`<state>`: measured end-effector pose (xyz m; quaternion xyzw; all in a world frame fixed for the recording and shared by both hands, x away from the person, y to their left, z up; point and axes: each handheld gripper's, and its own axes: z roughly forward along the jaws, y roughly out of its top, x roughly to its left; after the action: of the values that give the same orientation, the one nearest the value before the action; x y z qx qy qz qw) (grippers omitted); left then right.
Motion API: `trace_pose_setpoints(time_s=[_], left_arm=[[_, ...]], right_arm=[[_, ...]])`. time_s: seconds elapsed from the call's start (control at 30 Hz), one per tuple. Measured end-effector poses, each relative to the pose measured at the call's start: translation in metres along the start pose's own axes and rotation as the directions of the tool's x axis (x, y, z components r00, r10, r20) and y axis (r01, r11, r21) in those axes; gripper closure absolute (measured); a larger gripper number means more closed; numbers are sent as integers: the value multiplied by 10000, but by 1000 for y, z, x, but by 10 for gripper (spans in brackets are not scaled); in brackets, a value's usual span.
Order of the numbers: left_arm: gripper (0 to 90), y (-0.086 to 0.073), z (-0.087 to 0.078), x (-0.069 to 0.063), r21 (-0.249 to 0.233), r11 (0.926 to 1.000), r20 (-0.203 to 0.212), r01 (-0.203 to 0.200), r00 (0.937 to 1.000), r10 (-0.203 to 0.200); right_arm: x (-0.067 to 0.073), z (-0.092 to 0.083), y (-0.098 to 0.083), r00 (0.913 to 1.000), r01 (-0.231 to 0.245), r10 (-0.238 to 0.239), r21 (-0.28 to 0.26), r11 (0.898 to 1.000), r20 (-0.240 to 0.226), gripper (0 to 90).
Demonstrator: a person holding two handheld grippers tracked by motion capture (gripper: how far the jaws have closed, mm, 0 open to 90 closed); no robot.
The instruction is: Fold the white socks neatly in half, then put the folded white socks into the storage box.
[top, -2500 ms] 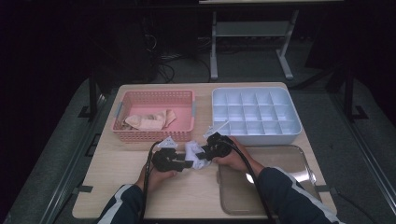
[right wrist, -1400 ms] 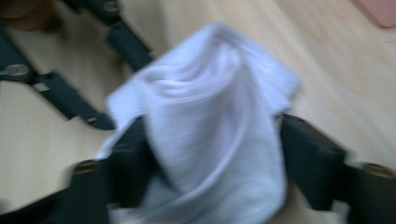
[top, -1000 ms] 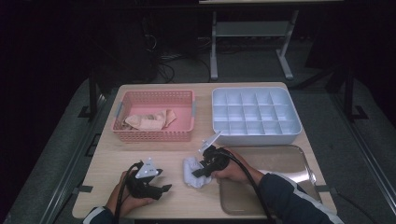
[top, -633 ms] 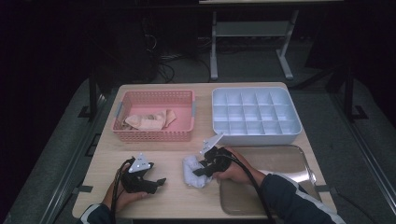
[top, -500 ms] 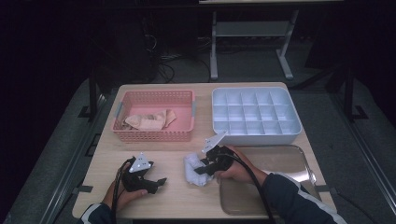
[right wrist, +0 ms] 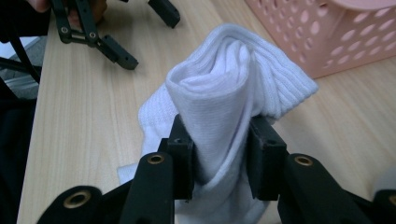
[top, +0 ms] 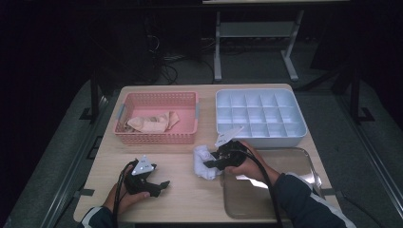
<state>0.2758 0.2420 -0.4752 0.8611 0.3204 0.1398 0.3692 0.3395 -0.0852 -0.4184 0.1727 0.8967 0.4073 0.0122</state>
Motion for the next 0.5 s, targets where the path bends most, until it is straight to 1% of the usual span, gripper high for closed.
trace_pose_setpoints(time_s=[0.1,0.27,0.3,0.33,0.37,0.43,0.5], left_arm=[[152,1,1,0,2,10000,-2,12,10000,-12],[152,1,1,0,8,10000,-2,9,10000,-9],[152,1,1,0,8,10000,-2,9,10000,-9],[152,1,1,0,10,10000,-2,10,10000,-10],[152,1,1,0,5,10000,-1,13,10000,-13],[152,1,1,1,-14,10000,-1,25,10000,-25],[152,1,1,1,-17,10000,-4,11,10000,-11]], right_arm=[[-4,-7,-1,9998,-143,146,-173,9997,143,655],[-10,-14,-2,9989,-201,210,-225,9995,411,655],[-10,-16,-2,9983,-237,250,-250,9994,524,655],[-11,-18,-2,9979,-375,392,-339,9987,518,655],[-11,-18,-2,9979,-375,392,-339,9987,518,655],[-13,-26,-2,9965,-414,447,-468,9980,710,655],[-13,-28,-2,9960,-425,463,-505,9978,768,655]])
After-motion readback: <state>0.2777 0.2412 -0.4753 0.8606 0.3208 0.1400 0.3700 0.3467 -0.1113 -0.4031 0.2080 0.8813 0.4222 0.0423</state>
